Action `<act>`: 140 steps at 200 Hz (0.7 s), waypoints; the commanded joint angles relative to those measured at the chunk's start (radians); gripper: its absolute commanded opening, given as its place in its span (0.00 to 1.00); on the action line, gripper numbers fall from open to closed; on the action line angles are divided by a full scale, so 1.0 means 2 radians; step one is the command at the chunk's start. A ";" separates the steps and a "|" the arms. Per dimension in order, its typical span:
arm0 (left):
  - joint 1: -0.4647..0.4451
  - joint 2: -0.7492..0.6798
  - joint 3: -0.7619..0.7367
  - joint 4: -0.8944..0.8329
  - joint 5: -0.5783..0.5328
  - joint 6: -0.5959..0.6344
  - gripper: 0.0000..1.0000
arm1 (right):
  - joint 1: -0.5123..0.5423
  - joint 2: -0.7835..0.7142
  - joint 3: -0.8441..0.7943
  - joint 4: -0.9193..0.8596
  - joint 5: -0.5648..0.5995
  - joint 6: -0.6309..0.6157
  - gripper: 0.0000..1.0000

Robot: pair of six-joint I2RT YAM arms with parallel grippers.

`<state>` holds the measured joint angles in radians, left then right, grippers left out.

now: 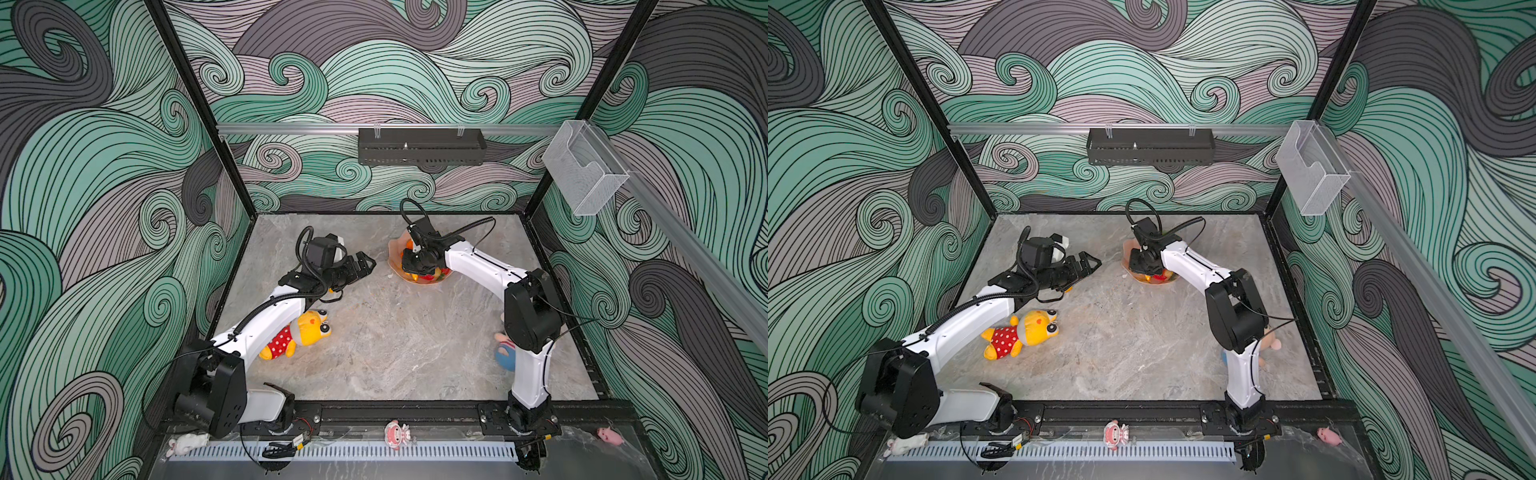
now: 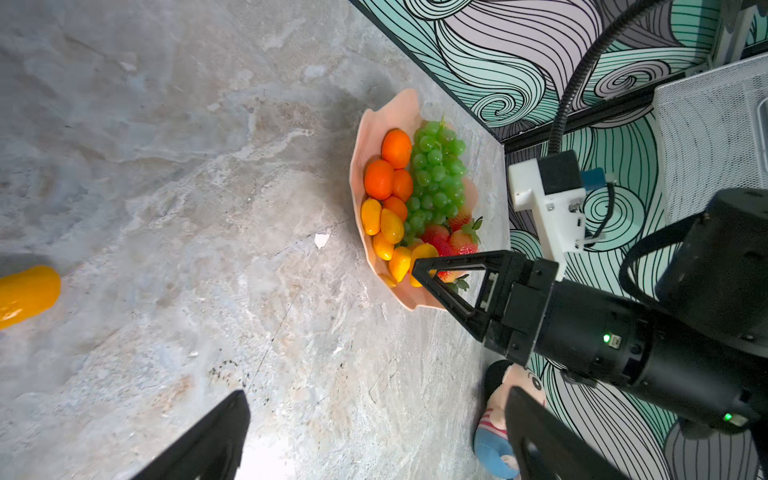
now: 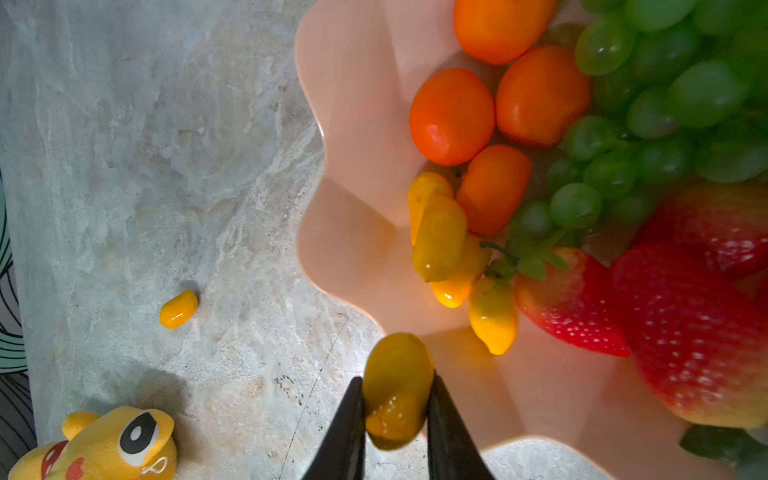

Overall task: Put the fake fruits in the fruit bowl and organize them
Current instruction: 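Lift the yellow fruit and carry it over the pink bowl, then lower the yellow fruit into the bowl and open the right gripper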

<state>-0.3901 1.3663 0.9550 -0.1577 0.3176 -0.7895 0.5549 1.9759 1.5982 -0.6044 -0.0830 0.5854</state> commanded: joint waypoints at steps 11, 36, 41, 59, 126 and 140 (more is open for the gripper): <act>-0.009 0.020 0.031 0.008 -0.010 0.011 0.98 | -0.013 0.030 0.043 -0.020 -0.009 -0.039 0.22; -0.009 0.025 0.038 0.006 -0.011 0.016 0.99 | -0.017 0.055 0.073 -0.032 -0.021 -0.053 0.22; -0.010 0.025 0.039 0.006 -0.011 0.017 0.99 | -0.017 0.060 0.080 -0.035 -0.021 -0.056 0.22; -0.010 0.025 0.039 0.004 -0.012 0.020 0.99 | -0.018 0.076 0.100 -0.044 -0.023 -0.062 0.23; -0.010 0.025 0.035 0.003 -0.012 0.021 0.99 | -0.017 0.116 0.146 -0.071 -0.035 -0.073 0.26; -0.010 0.025 0.035 0.003 -0.012 0.022 0.99 | -0.018 0.117 0.146 -0.072 -0.034 -0.073 0.27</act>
<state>-0.4026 1.4120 0.9985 -0.1566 0.3027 -0.7673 0.5213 2.1956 1.8675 -0.7109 -0.1417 0.4534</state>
